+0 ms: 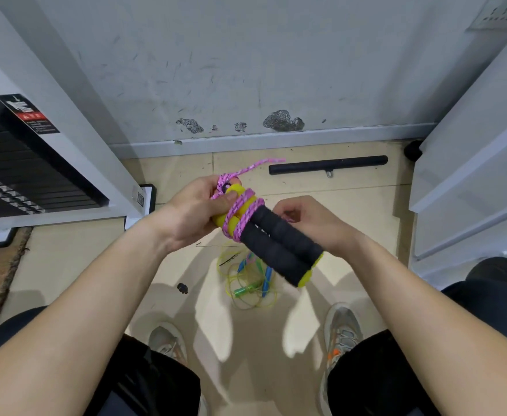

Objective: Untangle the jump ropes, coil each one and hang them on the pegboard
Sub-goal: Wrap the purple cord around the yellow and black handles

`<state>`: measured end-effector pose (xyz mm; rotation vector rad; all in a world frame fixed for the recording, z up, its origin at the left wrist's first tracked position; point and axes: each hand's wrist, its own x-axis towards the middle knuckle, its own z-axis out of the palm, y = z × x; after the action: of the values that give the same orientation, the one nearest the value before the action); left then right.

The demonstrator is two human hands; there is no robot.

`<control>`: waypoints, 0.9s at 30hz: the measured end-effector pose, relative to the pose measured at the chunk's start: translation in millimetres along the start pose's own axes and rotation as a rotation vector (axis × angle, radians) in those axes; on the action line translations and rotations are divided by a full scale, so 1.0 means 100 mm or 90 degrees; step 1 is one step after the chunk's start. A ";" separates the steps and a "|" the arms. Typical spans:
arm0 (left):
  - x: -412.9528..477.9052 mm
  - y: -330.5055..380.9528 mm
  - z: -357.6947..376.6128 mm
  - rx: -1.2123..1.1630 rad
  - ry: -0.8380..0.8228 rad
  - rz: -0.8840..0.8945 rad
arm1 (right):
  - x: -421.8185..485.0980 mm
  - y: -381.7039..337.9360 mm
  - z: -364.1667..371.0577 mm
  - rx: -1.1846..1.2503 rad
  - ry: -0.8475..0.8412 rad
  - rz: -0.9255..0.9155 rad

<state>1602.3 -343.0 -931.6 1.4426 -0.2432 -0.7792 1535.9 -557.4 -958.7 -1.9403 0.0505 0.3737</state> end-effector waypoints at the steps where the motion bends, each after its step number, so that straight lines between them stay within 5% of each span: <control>1: -0.01 -0.01 -0.01 0.079 0.003 0.008 | 0.01 0.01 -0.01 -0.042 -0.006 0.008; 6: -0.02 -0.03 -0.02 0.374 0.017 0.033 | -0.02 -0.04 -0.01 -0.137 -0.003 0.023; 12: 0.09 -0.09 0.02 0.602 0.122 0.108 | 0.01 -0.13 0.12 -0.009 0.036 0.100; 15: 0.16 -0.17 0.00 0.525 0.287 0.164 | 0.01 -0.16 0.29 0.129 0.052 0.117; 19: 0.22 -0.19 -0.01 0.476 0.471 0.203 | -0.05 -0.15 0.63 0.111 0.116 0.060; 27: 0.24 -0.15 0.16 0.041 0.496 0.164 | 0.01 -0.07 0.70 0.224 0.066 0.112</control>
<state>1605.7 -369.6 -950.9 1.6291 0.1470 0.0309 1521.7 -490.8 -976.5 -1.6090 0.3348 0.3536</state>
